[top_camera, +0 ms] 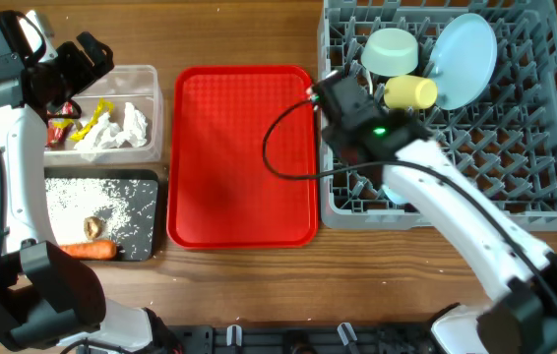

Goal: Sort waste into correct bins and load items into the dishwasher rack

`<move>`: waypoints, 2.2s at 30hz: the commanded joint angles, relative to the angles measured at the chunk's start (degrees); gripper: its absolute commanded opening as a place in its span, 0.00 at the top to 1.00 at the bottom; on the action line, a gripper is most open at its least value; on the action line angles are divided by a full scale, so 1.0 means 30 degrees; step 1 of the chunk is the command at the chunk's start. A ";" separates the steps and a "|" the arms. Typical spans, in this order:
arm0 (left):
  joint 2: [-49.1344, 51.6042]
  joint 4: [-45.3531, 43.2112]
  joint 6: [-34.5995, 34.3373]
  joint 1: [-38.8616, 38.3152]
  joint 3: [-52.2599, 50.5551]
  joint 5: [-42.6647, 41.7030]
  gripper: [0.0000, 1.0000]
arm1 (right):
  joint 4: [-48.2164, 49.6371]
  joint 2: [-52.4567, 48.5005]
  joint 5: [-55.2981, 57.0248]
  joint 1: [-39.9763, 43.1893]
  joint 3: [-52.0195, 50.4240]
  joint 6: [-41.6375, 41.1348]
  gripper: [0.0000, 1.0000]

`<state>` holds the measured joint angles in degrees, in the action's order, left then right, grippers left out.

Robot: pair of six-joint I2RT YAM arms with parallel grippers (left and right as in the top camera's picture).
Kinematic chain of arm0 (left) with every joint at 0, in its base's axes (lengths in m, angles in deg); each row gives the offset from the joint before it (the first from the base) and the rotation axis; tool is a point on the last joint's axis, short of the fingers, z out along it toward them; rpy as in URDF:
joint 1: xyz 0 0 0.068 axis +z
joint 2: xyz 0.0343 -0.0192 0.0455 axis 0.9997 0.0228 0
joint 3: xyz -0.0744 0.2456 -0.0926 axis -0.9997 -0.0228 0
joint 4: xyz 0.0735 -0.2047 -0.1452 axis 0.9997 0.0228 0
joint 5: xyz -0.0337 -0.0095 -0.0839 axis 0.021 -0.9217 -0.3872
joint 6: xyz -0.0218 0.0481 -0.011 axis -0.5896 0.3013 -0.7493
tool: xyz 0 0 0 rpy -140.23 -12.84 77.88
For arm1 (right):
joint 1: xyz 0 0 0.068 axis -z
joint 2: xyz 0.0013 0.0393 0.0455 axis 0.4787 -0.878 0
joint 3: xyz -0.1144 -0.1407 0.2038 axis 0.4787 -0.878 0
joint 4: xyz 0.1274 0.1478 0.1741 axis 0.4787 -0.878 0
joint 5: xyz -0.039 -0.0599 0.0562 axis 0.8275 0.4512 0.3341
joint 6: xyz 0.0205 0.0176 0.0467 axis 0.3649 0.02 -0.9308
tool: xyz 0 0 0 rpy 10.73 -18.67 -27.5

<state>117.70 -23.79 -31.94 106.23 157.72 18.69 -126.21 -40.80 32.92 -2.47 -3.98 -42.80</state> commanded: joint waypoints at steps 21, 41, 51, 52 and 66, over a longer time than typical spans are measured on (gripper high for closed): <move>-0.0248 -0.0051 0.0051 0.0102 0.0277 0.0117 0.00 | -0.4160 0.3621 -0.8138 0.7322 0.0408 -0.5952 0.00; -0.0248 -0.0051 0.0051 0.0109 0.0277 0.0117 0.00 | -0.2033 0.6776 -0.6965 0.7315 0.0284 -0.4160 0.00; -0.0248 -0.0051 0.0051 0.0109 0.0277 0.0117 0.00 | 0.4146 1.9708 -0.6972 0.7337 -0.2433 -0.3883 0.00; -0.0248 -0.0051 0.0051 0.0102 0.0277 0.0117 0.00 | 0.4430 2.0575 -0.6972 0.7395 -0.2892 -0.3883 0.00; -0.0248 -0.0051 0.0051 0.0109 0.0277 0.0117 0.00 | 1.1752 2.9551 -0.6535 0.9216 -1.6305 -0.6462 0.00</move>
<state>117.70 -23.79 -31.94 106.23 157.72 18.69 -96.51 43.88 12.09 24.63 -44.76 -58.27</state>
